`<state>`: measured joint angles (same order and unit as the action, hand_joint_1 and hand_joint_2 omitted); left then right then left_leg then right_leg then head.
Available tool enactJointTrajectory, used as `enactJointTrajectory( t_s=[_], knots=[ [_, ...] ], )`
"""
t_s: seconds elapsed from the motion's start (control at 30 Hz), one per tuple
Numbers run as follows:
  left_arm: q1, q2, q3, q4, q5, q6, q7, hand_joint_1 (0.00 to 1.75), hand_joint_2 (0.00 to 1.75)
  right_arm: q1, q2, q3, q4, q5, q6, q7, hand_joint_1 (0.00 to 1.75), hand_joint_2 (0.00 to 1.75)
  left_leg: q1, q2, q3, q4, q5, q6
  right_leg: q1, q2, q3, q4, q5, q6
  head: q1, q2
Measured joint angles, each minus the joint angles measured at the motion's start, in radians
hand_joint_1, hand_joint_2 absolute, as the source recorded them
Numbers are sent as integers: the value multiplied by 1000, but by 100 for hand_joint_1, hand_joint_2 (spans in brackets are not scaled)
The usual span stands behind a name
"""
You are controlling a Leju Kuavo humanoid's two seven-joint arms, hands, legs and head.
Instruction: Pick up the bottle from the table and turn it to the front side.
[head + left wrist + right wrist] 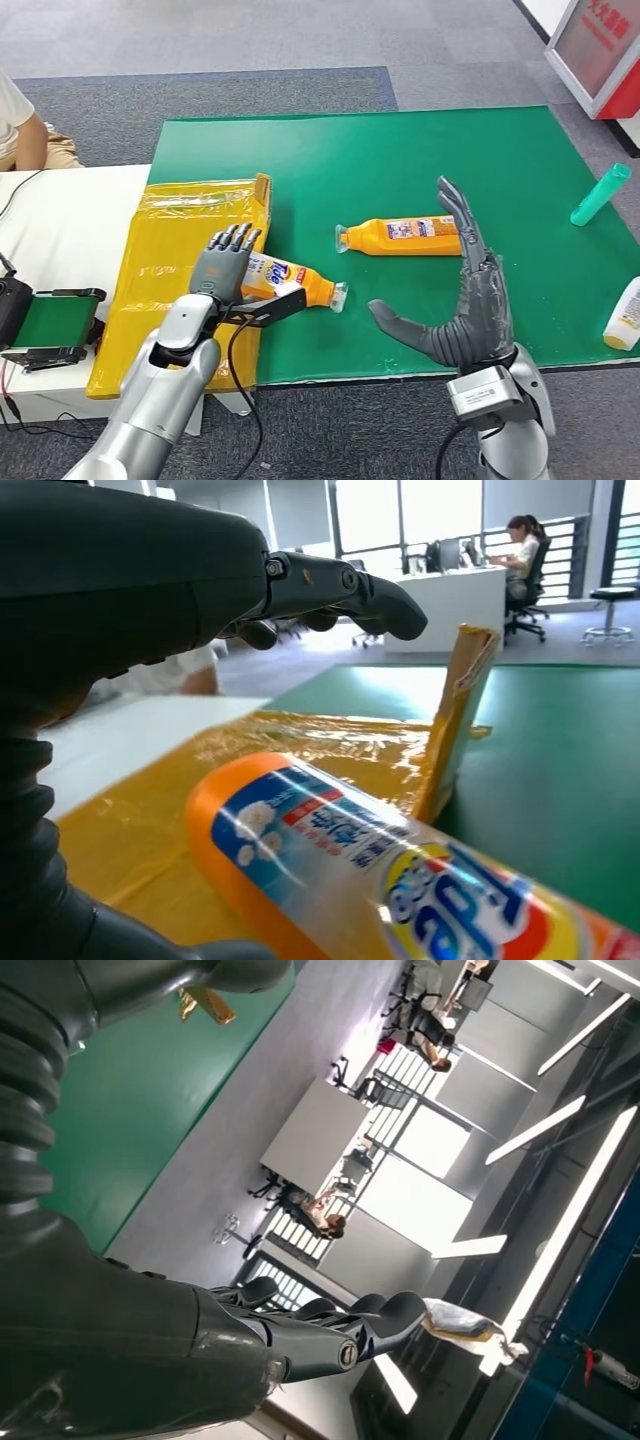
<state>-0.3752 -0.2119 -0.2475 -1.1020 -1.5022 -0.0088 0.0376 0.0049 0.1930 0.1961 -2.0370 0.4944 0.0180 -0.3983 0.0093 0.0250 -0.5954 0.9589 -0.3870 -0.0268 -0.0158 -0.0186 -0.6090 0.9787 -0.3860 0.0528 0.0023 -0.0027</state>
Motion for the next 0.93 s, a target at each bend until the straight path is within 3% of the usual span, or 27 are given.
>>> enactJointTrajectory(
  t_s=[0.2, 0.47, 0.67, 0.73, 0.8, 0.87, 0.93],
  knots=[
    [61, -46, 78, -162, 339, -50, -137, 0, 175, 22, 0, -6, -3, 12, -6, 2, 0, 175, 0, 0, 0, 0, 0, 0, 0, 0, 0, 0, 0, 0, 0, 0],
    [203, -56, 139, -495, 1020, -207, -161, 0, 175, 49, -4, -8, 7, -18, 42, 77, 0, 175, 0, 0, -1, 0, -1, 0, 0, 0, -1, 0, -1, 0, 0, 0],
    [332, -38, 181, -657, 1297, -260, -170, 0, 175, 49, -4, -5, 36, -34, 80, 176, 0, 175, 0, 0, -1, 0, -1, 0, 0, 0, 0, 0, -2, 0, 0, 0],
    [370, -37, 191, -699, 1372, -281, -171, 0, 87, 49, -4, -1, 51, -38, 92, 205, 0, 175, 0, 0, -1, 0, -1, 0, 0, 0, 0, 0, -2, 0, 0, 0],
    [406, -36, 198, -737, 1422, -294, -168, 0, 87, 49, -4, 6, 64, -39, 97, 219, 0, 175, 0, 0, -1, 0, -1, 0, 0, 0, 0, 0, -2, 0, 0, 0],
    [438, -37, 203, -768, 1450, -295, -157, 0, 175, 50, -4, 14, 74, -65, 106, 222, 0, 175, 0, 0, -1, 0, -1, 0, 0, 0, 0, 0, -2, 0, 0, 0],
    [459, -37, 207, -785, 1475, -293, -146, 0, 175, 50, -4, 19, 80, -122, 124, 222, 0, 175, 0, 0, -1, 0, -1, 0, 0, 0, 0, 0, -2, 0, 0, 0]
  ],
)
